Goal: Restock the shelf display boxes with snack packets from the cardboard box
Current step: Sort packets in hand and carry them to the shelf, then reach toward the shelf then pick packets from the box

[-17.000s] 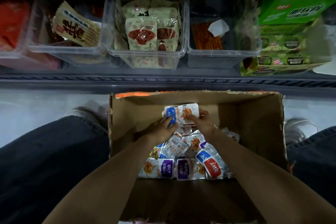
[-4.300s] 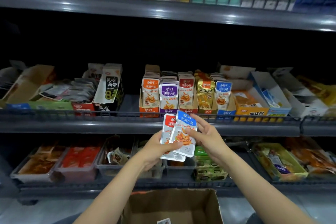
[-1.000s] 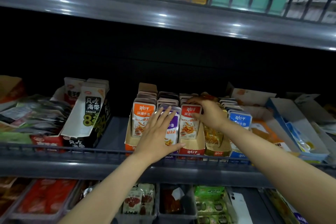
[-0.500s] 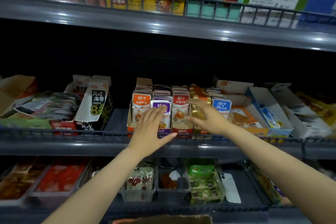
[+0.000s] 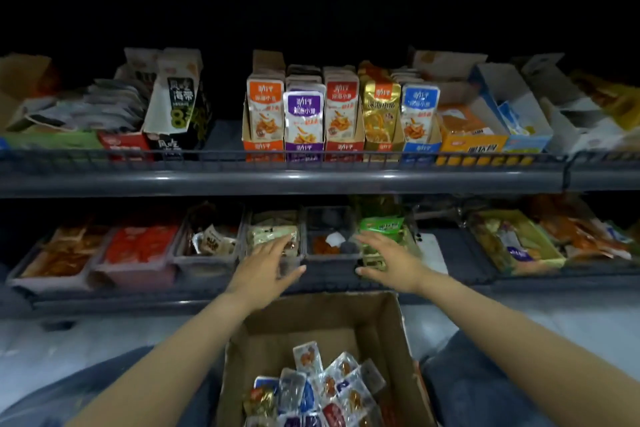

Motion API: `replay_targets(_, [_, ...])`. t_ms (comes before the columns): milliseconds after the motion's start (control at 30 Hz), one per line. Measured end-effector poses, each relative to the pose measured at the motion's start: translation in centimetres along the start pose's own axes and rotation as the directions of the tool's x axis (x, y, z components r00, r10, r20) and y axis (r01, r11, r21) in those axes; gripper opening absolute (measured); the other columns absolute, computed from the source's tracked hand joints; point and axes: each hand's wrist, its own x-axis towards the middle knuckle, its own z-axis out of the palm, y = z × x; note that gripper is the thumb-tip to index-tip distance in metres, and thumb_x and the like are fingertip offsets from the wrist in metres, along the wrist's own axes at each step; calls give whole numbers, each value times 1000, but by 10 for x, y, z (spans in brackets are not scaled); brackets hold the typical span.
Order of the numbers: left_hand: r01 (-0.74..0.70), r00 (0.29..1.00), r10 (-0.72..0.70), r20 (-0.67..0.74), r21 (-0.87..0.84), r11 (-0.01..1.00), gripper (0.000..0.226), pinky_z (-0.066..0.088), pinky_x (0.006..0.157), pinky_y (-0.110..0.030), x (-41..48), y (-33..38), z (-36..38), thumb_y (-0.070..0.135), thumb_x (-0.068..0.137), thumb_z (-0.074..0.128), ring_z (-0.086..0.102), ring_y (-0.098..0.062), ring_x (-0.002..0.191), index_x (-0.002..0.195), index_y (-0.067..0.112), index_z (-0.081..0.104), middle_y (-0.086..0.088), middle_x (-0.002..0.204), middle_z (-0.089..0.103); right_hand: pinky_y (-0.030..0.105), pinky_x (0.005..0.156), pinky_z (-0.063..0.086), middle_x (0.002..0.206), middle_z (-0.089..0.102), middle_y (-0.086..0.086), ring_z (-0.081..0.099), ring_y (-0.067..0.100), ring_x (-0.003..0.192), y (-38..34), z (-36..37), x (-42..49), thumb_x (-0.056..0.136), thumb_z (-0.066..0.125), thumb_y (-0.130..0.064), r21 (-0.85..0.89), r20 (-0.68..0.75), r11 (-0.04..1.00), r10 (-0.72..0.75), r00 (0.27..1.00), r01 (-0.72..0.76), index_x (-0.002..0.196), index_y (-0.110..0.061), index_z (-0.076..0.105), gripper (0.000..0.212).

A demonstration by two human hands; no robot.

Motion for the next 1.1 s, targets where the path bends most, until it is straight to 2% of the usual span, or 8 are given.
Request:
replay_targets(167, [122,976,-133,171,75,990,76,27,112,-36,-17,-31,52,64,90,38,23,-20,142,150,22,18,0,155,26,37,116,23,158,15,-6,14,16,146,23,73,-12,88,59,-49,66,148,991,102,984,-112,149,-30,22,74])
replay_targets(433, [317,864,-330,380,100,943,69,22,116,-37,-40,-75,133,58,95,34,27,-25,141,150,19,20,-7,155,27,24,113,19,154,24,8,24,21,142,54,166,-16,88,65,-32,146,300,945,240,923,-293,147,-14,28,71])
replay_targets(633, [392,773,-375,512,81,917,63,36,106,-38,-44,-100,188,59,93,35,43,-26,128,144,21,31,-7,145,42,27,109,32,148,35,5,37,21,134,73,224,-16,84,69,-38,210,425,870,330,843,-446,144,-18,34,72])
replay_targets(833, [516,711,-417,566,-17,856,62,35,105,-32,-40,-113,233,53,94,41,39,-26,131,146,21,30,-5,150,36,34,101,42,111,59,0,54,15,110,96,265,-13,83,71,-30,267,461,804,378,803,-531,116,-12,61,38])
replay_targets(900, [586,667,-452,593,-43,809,61,37,102,-30,-39,-114,246,53,94,42,42,-25,130,145,22,31,-3,150,36,34,102,41,107,61,-2,54,17,111,100,273,-15,69,76,-52,292,484,762,404,776,-578,103,-30,66,41])
replay_targets(1000, [648,624,-494,605,-48,760,62,42,99,-31,-37,-120,264,52,95,42,48,-26,124,145,19,32,-6,147,40,42,107,36,115,64,2,47,27,123,141,323,-19,43,62,-87,332,526,696,423,738,-636,78,-43,68,56])
replay_targets(1067, [682,592,-518,617,-41,730,62,43,92,-29,-36,-128,274,49,95,45,53,-29,118,144,13,36,-11,141,47,28,105,33,101,61,-6,41,19,123,117,306,-12,67,71,-65,313,531,665,469,705,-678,107,-33,67,51])
replay_targets(1100, [698,576,-532,621,-35,715,60,42,93,-29,-37,-133,279,47,95,46,52,-29,118,142,10,38,-13,140,48,18,94,33,96,55,-8,41,14,116,114,309,-8,78,72,-48,320,531,648,482,697,-692,119,-25,60,49])
